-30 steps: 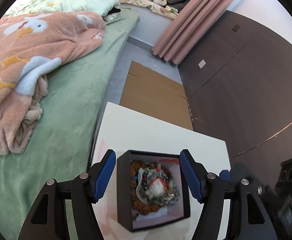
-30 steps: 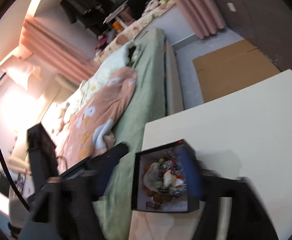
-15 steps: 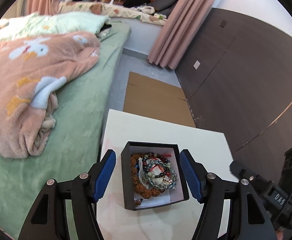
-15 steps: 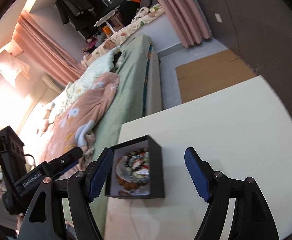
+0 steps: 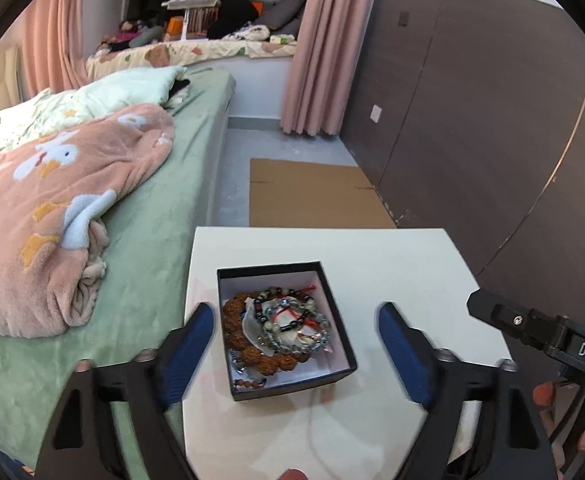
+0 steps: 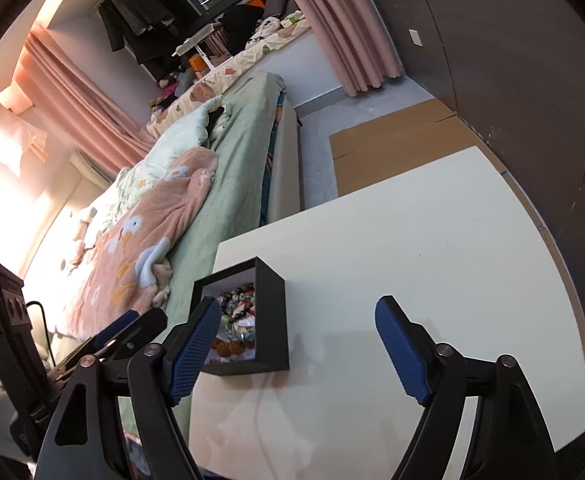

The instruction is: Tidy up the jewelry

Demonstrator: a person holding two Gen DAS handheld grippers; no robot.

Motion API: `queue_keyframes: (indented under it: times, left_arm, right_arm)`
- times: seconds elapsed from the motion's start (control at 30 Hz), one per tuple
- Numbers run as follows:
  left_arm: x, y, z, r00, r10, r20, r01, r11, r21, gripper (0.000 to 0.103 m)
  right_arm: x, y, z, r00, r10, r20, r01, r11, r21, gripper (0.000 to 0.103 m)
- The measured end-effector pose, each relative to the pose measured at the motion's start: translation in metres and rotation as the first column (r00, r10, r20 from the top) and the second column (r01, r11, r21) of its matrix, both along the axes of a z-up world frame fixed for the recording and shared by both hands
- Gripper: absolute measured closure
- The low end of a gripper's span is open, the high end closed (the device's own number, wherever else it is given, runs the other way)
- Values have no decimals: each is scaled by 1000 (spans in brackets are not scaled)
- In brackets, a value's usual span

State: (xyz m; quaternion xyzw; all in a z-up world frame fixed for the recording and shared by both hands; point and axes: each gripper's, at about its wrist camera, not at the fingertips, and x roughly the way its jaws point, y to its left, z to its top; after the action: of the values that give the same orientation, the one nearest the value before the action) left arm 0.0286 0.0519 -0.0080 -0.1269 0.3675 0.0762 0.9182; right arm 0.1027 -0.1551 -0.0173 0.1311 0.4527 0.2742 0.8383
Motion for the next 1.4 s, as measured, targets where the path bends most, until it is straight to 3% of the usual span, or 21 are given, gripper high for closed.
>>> queue_keyframes:
  times: [0.03,0.2,0.47,0.6,1.4]
  left_arm:
    - [-2,-2,1,1000,2,8,-2,1000,4,0]
    - [-8,-14,-2,1000,-6,27,5,999,40,0]
    - [-13,-23,-6,999,-23,26,23,1000,5,0]
    - [-15,-27,-6,998,-13,54,12,1000,7,0]
    - [-22,-26,1,996,8,88,-8,1000,-1,0]
  right_arm:
    - [0,-2,1,1000,0,-3,0,1000,-1,22]
    - [-7,-12,4,1000,-14,2,14,999,-33,20]
    - [-20,-23,8,999,-47,28,51,988,-149,15]
    - [-28,-25,18,996,-39,77,52,984,-173,0]
    - [-31,-27,21,997,-29,70,41,984,-174,0]
